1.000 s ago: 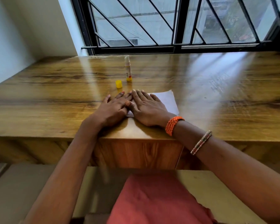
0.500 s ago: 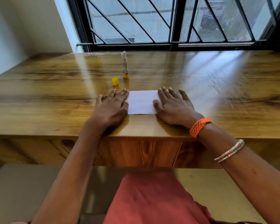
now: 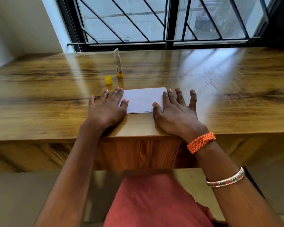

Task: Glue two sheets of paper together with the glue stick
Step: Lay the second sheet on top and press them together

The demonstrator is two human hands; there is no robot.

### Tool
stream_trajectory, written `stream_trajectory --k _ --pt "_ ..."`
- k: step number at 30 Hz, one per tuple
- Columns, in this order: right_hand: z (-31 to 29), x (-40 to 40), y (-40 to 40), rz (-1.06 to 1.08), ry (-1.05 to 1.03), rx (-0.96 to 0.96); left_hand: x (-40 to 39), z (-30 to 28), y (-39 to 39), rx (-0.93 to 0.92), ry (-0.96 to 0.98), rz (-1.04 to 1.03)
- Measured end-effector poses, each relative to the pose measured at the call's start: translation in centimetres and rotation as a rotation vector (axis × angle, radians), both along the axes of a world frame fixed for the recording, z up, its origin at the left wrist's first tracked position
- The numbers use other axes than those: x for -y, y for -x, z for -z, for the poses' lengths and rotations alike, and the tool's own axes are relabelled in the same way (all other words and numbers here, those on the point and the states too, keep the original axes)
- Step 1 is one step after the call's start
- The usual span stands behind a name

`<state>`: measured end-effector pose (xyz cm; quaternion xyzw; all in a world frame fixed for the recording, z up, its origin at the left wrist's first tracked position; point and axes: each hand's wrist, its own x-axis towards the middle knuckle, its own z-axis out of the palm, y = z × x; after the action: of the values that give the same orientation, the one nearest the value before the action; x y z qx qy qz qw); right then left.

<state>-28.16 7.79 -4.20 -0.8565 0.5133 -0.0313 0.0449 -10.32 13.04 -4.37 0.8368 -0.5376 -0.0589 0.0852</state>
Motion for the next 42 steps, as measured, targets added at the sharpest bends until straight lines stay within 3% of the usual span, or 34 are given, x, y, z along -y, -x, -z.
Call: stream_trajectory --k 9,20,28,34,42 --pt "-0.4 -4.5 1.3 0.025 0.101 -0.095 0.2 -0.1 -0.3 0.014 0.001 0.004" --pt "0.2 -5.8 -3.1 -0.121 0.107 0.025 0.0 0.0 -0.3 0.056 -0.029 0.032" --pt "-1.0 -2.1 3.5 0.068 -0.104 0.012 0.0 -1.5 -1.9 -0.092 -0.107 0.081" --pt "-1.5 -1.6 2.8 0.056 -0.016 -0.019 -1.6 -0.1 -0.9 -0.024 0.087 -0.107" --pt "-2.4 -0.2 0.3 0.012 -0.058 -0.109 -1.8 0.1 -0.8 -0.011 0.055 -0.105"
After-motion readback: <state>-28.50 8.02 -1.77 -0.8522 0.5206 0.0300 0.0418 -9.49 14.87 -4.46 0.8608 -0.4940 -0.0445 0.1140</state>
